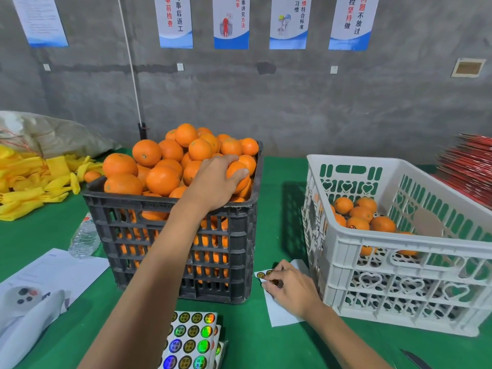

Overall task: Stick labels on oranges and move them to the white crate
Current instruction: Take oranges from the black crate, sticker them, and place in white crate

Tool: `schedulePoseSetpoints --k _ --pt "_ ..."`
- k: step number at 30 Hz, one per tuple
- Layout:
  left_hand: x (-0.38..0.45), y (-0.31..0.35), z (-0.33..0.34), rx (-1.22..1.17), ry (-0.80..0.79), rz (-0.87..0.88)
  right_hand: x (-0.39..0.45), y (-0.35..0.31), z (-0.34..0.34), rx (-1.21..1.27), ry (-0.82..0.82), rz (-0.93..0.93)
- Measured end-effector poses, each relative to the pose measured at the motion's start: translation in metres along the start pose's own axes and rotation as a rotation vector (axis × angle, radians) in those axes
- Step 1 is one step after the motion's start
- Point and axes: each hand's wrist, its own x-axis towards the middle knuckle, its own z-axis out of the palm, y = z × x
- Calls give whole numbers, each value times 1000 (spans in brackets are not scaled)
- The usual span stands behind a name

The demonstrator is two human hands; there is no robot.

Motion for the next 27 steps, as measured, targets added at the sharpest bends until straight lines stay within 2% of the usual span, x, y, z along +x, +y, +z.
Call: schedulePoseSetpoints --k 3,9,13,18,20,22,25,27 --pt "1 -2 1 3 8 -11 5 -6 -1 312 3 156" --pt "2 -3 2 9 11 -7 14 -8 -11 692 -134 312" --pt "1 -4 3 5 19 -10 23 -12 -24 723 -193 453" --pt "0 -1 1 -9 10 -10 32 -16 -29 706 -176 633" --pt "0 0 1 -12 10 -9 35 -22 -27 696 -45 640" --pt "-1 1 0 -21 10 -3 38 -32 -33 684 196 579" --pt "-3 3 0 -56 41 17 45 -65 -73 839 603 375" --pt "-4 5 0 -93 81 46 52 -90 -106 886 774 244"
